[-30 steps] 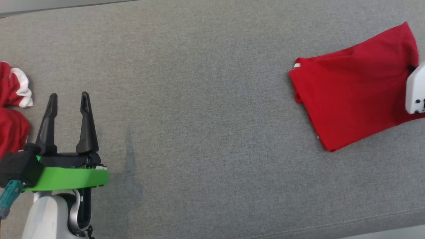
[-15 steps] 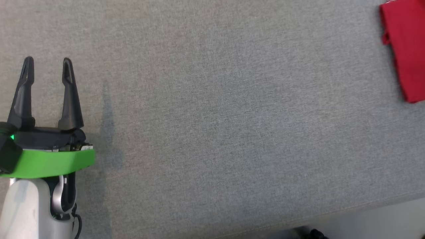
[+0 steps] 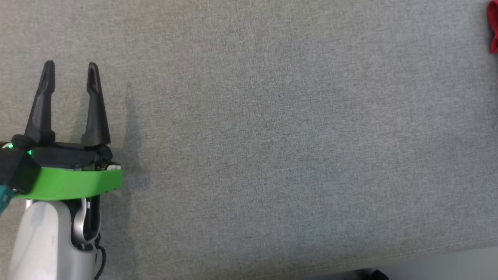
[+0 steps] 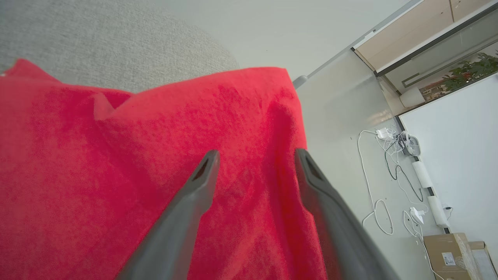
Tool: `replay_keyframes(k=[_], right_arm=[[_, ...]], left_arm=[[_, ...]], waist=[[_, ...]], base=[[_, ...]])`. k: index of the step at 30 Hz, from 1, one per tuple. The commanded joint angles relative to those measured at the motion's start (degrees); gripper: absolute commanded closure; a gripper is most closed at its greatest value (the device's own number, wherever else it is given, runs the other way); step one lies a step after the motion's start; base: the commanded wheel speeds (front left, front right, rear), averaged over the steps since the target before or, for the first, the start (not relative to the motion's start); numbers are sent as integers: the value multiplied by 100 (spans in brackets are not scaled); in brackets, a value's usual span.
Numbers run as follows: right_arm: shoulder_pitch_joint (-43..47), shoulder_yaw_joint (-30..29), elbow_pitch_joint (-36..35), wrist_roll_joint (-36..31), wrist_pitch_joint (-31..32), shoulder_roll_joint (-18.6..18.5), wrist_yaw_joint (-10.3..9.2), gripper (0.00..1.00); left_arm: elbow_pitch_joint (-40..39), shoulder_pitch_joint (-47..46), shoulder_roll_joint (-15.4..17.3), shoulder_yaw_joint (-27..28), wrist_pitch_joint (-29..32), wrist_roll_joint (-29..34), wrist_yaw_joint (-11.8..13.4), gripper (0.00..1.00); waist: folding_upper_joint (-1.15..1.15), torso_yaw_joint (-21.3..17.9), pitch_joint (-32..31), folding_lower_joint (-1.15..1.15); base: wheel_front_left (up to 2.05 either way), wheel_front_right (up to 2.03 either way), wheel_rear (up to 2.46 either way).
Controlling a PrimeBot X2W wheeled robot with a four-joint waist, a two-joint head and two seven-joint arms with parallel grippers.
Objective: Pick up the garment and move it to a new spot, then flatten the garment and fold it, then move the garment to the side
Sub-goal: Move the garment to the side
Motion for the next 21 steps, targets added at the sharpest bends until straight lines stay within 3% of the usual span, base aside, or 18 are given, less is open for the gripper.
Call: replay_keyframes(k=[1, 12, 21], right_arm=[[143, -47, -50, -74, -59, 45, -13, 0], [1188, -74, -751, 369, -520, 815, -13, 0], [2530, 247, -2143, 1009, -791, 1958, -12, 0]], left_arm=[[52, 111, -39, -14, -40, -47, -1, 0], [496, 734, -248, 6, -116, -122, 20, 0], [913, 1276, -323, 82, -126, -130, 58, 0]], waist=[[0, 33, -340, -1], [0, 185, -1701, -1], [0, 242, -2557, -1]], base=[[0, 0, 0], [0, 0, 0], [0, 0, 0]])
